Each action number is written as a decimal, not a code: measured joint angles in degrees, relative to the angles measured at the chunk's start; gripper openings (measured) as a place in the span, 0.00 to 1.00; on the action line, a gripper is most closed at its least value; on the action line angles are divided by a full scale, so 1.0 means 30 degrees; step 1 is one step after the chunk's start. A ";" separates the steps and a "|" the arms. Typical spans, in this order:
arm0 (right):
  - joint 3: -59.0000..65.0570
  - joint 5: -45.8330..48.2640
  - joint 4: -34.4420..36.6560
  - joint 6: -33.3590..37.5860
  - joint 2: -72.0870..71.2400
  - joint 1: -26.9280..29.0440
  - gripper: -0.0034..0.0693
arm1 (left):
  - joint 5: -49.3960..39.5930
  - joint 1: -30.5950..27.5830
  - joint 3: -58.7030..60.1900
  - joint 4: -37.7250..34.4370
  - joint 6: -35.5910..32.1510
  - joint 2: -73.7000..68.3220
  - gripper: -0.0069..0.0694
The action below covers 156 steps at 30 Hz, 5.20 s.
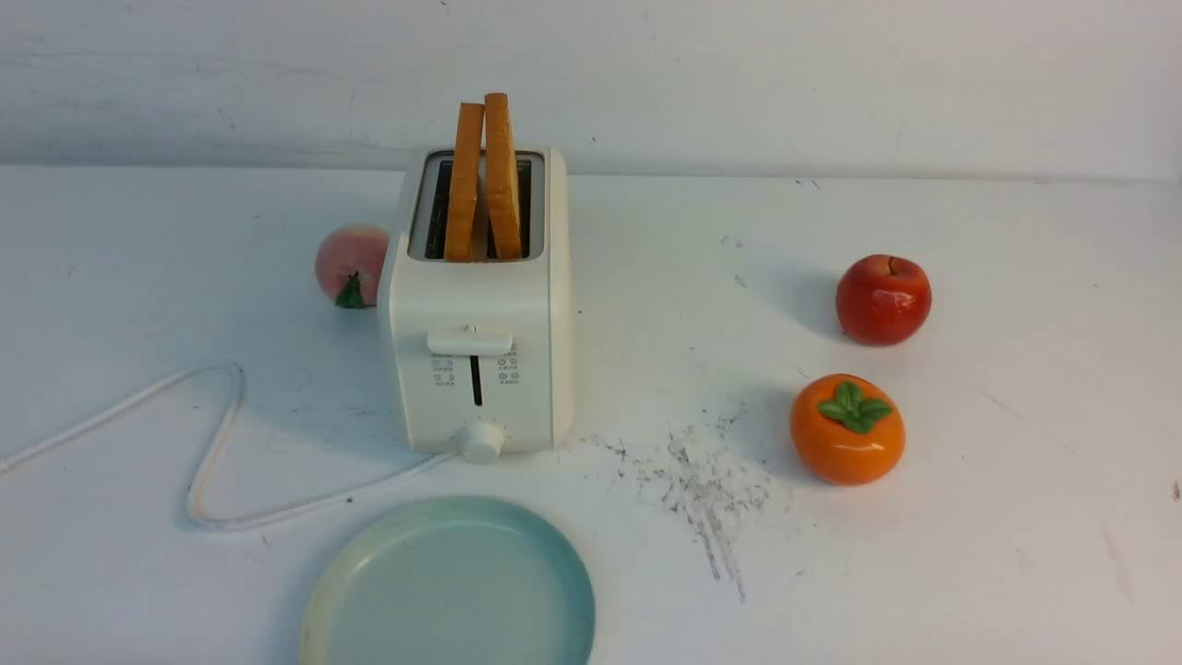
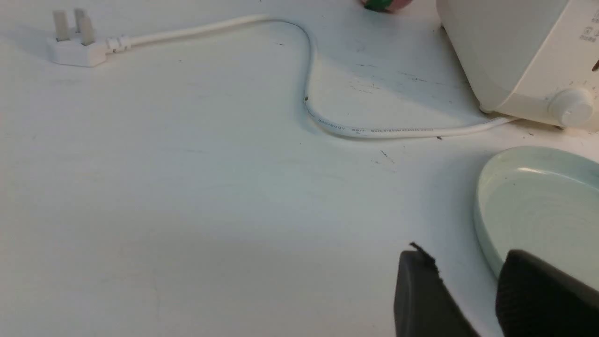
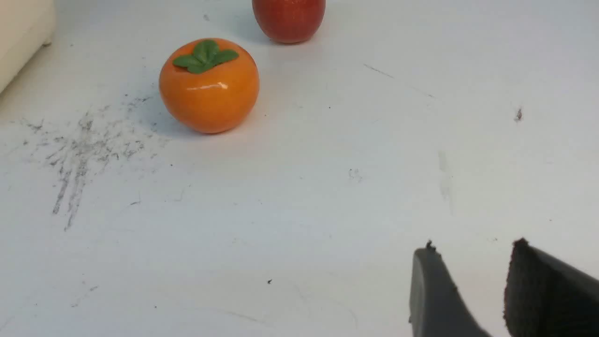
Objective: Take toasted bread from bread machine on white table place on plate.
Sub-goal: 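Reach for a toast slice standing in the toaster with the left gripper, then place the slice of bread on the plate with the left gripper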
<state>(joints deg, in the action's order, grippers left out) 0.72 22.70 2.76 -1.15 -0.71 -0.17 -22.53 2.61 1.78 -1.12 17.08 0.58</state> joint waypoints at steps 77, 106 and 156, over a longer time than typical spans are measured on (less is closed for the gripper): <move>-1.4160 0.8433 0.9570 0.4670 1.1213 0.0000 0.04 | -0.7784 0.0000 -1.6421 -0.4185 -0.0189 -1.1820 0.07; -1.3857 1.0451 1.0022 0.5049 1.4741 0.0000 0.06 | -0.4144 0.4378 -2.8600 -0.4374 -0.4487 -3.0615 0.14; -1.3857 0.9597 1.0294 0.5049 1.4741 0.0000 0.13 | -0.5879 0.4418 -2.8867 -0.3570 -0.2826 -2.4552 0.14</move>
<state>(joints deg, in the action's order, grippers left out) -40.86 51.49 33.64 14.00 43.51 -0.17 -40.17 15.86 -84.82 -11.83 8.61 -73.07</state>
